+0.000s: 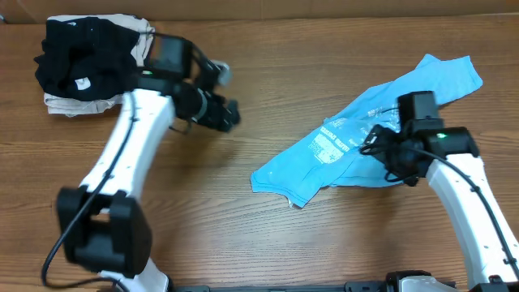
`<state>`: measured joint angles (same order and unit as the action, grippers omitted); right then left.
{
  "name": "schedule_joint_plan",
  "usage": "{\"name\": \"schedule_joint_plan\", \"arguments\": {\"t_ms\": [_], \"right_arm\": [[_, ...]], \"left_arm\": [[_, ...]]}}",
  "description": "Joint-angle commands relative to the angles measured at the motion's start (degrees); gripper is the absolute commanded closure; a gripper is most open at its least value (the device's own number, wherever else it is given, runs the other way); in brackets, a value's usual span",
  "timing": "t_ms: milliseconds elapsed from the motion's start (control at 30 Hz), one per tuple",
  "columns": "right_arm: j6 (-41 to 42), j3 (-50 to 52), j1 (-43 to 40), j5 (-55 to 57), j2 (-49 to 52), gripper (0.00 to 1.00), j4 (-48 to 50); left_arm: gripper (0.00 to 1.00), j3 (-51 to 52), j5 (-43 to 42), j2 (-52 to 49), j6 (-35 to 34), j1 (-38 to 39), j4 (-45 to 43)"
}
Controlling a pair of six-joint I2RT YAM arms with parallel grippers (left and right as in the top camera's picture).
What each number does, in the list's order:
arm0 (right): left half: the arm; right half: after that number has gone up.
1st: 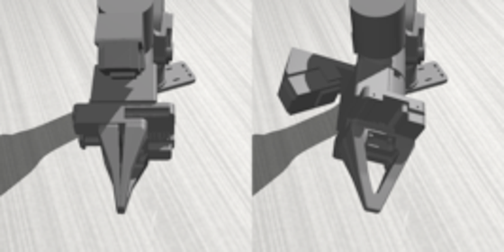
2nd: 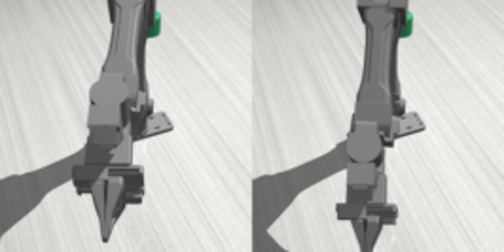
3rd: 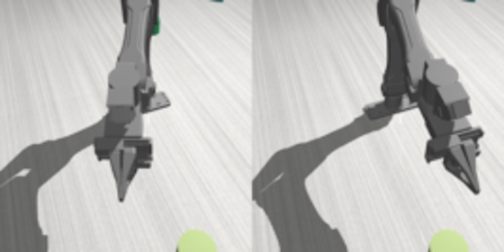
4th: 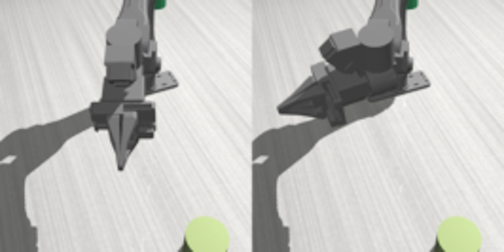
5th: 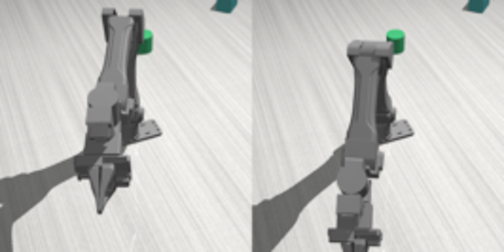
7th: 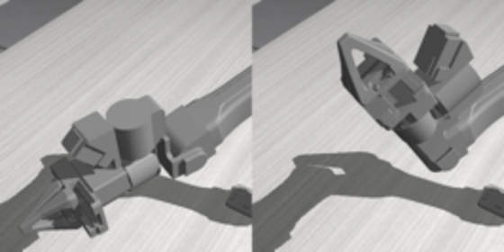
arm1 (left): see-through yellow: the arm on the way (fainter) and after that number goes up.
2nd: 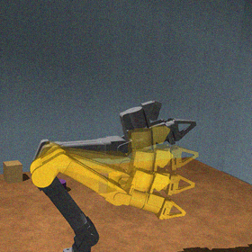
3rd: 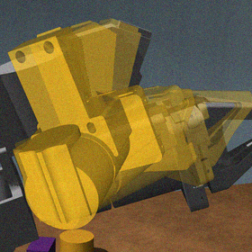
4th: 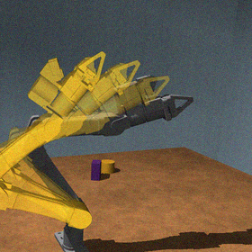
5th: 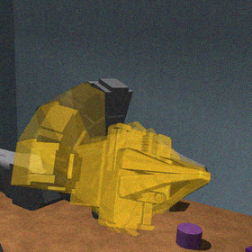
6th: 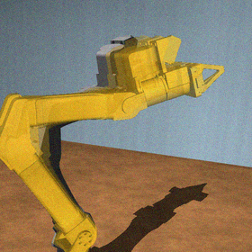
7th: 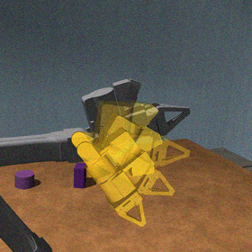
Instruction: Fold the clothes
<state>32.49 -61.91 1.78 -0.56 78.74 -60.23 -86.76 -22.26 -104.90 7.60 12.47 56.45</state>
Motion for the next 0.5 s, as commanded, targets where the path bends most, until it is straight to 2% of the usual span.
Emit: {"name": "schedule_joint_plan", "arguments": {"t_ms": [0, 133, 267, 367, 467], "right_arm": [[-2.99, -1.57, -1.75, 0.52, -1.33, 0.11, 0.11], [-2.99, -1.53, -1.90, 0.59, -1.33, 0.11, 0.09], [-2.99, -1.53, -1.92, 0.98, -1.33, 0.11, 0.09], [-2.99, -1.53, -1.90, 0.98, -1.33, 0.11, 0.17], [-2.97, -1.53, -1.90, 1.18, -1.33, 0.11, 0.57]], "left_arm": [[0.13, 1.79, -2.23, -4.48, 3.30, 4.74, 1.33], [0.20, 1.97, -1.68, -10.38, 9.33, 10.43, 0.81], [0.20, 1.97, 1.22, -12.85, 9.60, 13.09, 0.07], [0.24, 1.97, 1.95, -13.68, 9.60, 14.47, -0.37], [0.38, 1.97, 4.81, -14.69, 9.60, 16.81, -1.11]]}}
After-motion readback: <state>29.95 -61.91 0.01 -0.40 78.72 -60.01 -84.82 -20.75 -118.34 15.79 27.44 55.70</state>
